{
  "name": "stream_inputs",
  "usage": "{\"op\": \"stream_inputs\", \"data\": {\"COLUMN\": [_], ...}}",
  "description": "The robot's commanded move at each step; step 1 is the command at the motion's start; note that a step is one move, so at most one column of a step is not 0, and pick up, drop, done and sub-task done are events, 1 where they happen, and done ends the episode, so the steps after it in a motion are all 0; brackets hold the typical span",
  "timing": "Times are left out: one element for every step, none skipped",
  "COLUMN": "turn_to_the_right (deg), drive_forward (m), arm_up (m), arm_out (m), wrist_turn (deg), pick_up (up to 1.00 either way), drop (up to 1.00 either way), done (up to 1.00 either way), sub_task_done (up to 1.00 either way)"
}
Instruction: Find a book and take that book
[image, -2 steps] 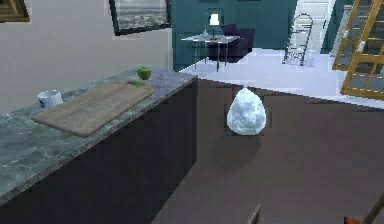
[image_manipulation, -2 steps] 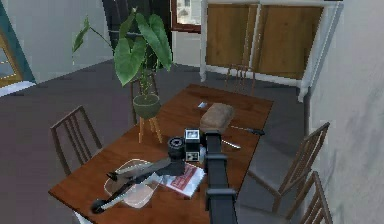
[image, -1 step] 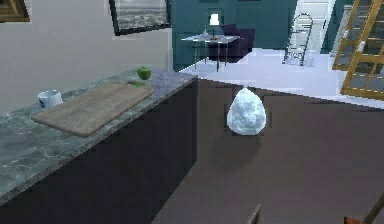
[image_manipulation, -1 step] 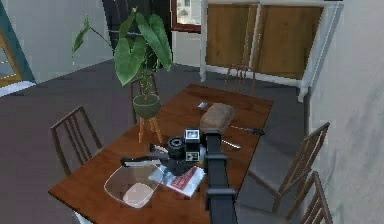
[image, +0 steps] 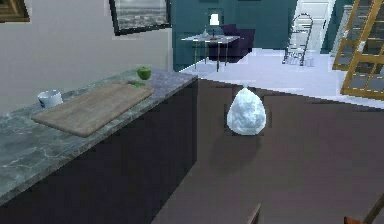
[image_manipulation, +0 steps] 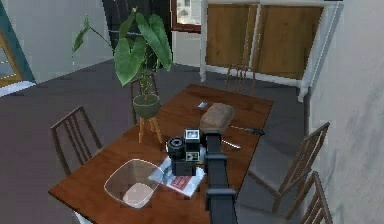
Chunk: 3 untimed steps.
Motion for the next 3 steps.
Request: {"op": "stream_inputs", "data": {"turn_to_the_right": [0.0, 0.0, 0.0], "drive_forward": [0.00, 0.00, 0.00], "arm_up": [0.00, -0.30, 0.00], "arm_out": [0.00, 0.00, 0.00], "wrist_turn": [6.0, 0.0, 0.0], "pick_up": [0.00, 0.00, 1.00], "drop": [0.00, 0.00, 0.00], "done": [0.00, 0.00, 0.00], "sub_task_done": [0.00, 0.00, 0.00]}}
